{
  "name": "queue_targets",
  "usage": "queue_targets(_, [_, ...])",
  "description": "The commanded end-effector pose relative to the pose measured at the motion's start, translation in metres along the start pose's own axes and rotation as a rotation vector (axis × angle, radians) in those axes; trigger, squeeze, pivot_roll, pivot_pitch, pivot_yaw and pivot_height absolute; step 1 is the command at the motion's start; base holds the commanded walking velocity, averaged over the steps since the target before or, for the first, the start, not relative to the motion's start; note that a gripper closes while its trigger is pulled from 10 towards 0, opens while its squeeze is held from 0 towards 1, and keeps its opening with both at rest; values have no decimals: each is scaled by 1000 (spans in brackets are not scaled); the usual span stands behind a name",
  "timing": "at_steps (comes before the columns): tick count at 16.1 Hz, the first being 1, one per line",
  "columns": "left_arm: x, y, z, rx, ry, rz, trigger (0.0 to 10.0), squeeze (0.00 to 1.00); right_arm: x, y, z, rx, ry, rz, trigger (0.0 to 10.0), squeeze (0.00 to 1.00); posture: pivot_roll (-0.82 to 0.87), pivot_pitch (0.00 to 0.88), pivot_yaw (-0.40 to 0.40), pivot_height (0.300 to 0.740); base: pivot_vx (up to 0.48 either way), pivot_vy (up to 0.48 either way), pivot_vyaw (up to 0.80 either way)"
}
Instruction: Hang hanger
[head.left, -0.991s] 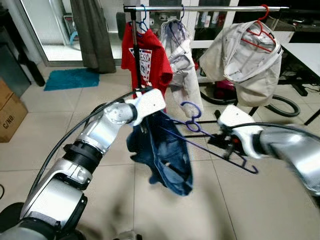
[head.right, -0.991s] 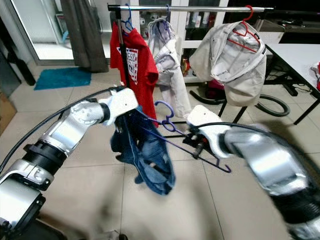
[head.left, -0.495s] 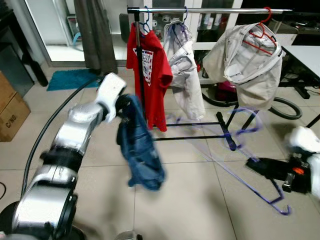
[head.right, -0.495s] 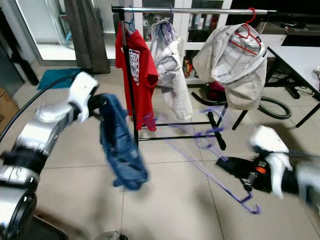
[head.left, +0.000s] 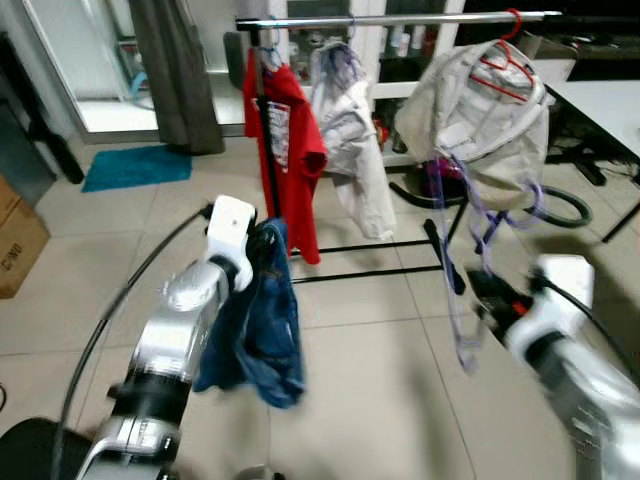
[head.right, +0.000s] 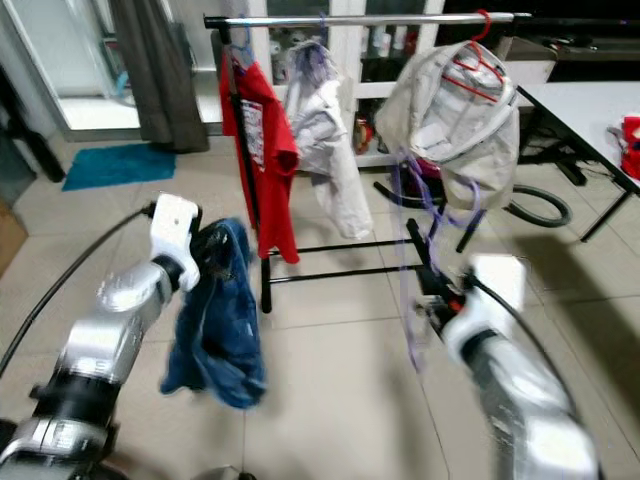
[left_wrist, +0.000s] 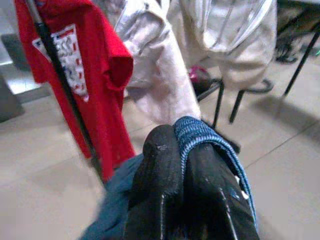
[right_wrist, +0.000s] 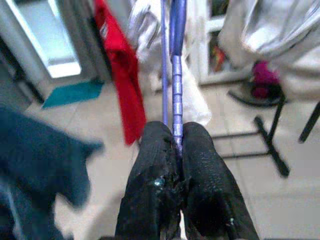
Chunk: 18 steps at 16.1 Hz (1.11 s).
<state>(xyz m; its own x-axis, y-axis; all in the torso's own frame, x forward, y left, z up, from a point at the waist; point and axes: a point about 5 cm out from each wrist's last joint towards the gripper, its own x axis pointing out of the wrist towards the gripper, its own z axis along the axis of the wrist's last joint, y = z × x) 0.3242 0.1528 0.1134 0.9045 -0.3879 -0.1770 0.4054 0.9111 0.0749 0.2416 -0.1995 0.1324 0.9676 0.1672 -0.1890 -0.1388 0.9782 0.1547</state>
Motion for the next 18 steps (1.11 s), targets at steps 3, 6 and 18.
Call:
queue_targets(3, [-7,5,11,40,-105,67,10000,0,10,-8,2,-58,-27,-107,10000,0,-70,0,10,740,0,0,-800])
queue_targets(6, [-9,-2,12,6,-110,37,10000,0,18,2,0,7,-13,-80,10000,0,-62,0,1,740,80,0,-800])
queue_targets(18, [-10,-9,6,-83,-96,-10,10000,0,-5,-13,-6,-102,17,-174,10000,0,-84,0,13,740,215,0,-800])
